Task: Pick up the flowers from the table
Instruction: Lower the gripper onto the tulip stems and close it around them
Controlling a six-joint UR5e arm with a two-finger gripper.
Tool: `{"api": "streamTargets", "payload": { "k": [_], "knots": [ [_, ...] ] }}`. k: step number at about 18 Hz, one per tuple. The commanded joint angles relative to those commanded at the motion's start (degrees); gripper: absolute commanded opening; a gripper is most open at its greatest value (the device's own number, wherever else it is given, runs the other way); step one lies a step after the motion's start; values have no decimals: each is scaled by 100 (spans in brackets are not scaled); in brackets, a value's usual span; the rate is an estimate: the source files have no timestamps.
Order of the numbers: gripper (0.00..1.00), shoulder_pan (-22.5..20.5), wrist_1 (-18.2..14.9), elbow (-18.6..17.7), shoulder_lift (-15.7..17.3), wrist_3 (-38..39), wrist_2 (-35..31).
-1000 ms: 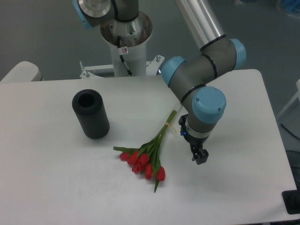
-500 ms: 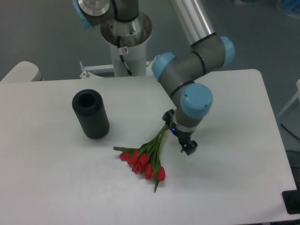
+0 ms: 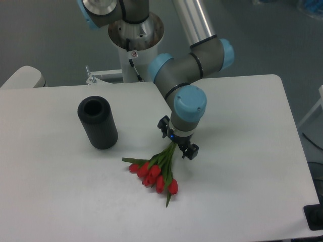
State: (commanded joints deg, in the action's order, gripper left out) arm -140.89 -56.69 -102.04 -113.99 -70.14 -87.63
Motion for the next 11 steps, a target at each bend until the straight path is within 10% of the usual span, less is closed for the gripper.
{"api": "streamTargets", "payload": {
  "k": [11],
  "knots": [
    [90, 26, 193, -44, -176, 194, -44]
  ]
}}
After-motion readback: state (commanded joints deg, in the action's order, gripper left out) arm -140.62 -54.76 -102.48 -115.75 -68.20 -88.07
